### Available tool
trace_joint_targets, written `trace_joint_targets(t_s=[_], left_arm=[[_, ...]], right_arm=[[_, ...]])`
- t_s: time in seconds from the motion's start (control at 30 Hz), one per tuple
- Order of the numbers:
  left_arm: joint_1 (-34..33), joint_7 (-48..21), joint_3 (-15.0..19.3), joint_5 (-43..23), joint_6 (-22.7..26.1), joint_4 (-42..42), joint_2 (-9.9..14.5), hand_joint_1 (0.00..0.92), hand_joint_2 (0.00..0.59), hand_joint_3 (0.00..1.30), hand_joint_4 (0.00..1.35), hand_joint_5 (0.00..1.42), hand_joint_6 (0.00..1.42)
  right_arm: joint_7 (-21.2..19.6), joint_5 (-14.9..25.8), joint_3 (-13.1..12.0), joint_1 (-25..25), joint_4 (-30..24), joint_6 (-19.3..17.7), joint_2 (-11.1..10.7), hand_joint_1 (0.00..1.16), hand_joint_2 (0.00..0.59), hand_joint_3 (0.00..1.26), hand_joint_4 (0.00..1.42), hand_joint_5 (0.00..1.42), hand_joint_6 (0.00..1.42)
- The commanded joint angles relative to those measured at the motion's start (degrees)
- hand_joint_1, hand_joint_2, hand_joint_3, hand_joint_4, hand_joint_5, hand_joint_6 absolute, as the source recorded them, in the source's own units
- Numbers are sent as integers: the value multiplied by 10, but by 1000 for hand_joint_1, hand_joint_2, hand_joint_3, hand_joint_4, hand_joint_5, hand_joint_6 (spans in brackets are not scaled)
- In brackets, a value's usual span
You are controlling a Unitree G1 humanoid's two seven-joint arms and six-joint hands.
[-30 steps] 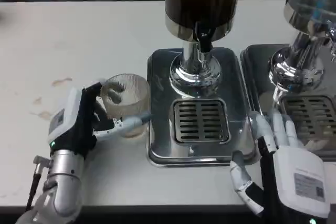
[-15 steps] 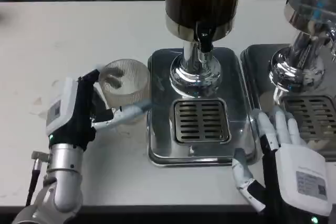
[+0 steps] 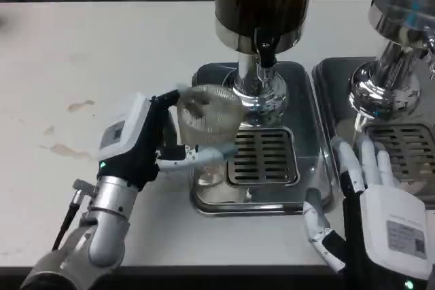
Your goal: Grasp the cup under the faucet to collect the drink, then remove the cup.
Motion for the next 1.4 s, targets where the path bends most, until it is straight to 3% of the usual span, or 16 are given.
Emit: trace_joint_targets(t_s=[0.03, 0.5, 0.8, 0.93, 0.97, 1.03, 1.23, 1.4], left_arm=[[-40, 0, -13, 9, 13, 19, -25, 550, 2, 889, 1046, 1140, 1240], [-98, 6, -52, 31, 88, 61, -85, 543, 0, 896, 1046, 1139, 1244], [-87, 9, -50, 28, 100, 69, -85, 559, 0, 899, 1046, 1135, 1225], [-80, 15, -56, 34, 104, 70, -77, 559, 3, 795, 906, 1003, 1113], [-79, 11, -58, 34, 104, 70, -76, 522, 41, 699, 756, 920, 1021], [-78, 5, -58, 33, 104, 71, -74, 431, 43, 493, 544, 727, 740], [-76, -7, -57, 28, 91, 70, -71, 316, 39, 261, 330, 502, 427], [-74, -9, -55, 25, 84, 68, -67, 283, 30, 219, 294, 459, 382]], right_arm=[[-16, -5, -7, 12, -11, 5, 3, 316, 496, 107, 0, 15, 192], [-19, -9, -6, 19, -17, 11, 14, 316, 496, 105, 0, 4, 196], [-20, -12, -6, 27, -32, 19, 13, 316, 496, 105, 0, 4, 198], [-18, -9, -9, 23, -30, 18, 12, 316, 496, 105, 0, 4, 198], [-17, -8, -9, 22, -29, 17, 12, 316, 496, 105, 0, 4, 198], [-17, -7, -11, 21, -28, 17, 12, 316, 496, 105, 0, 4, 198], [-17, -4, -13, 21, -24, 14, 13, 316, 496, 105, 0, 4, 198], [-16, -1, -13, 18, -21, 10, 12, 316, 496, 105, 0, 4, 198]])
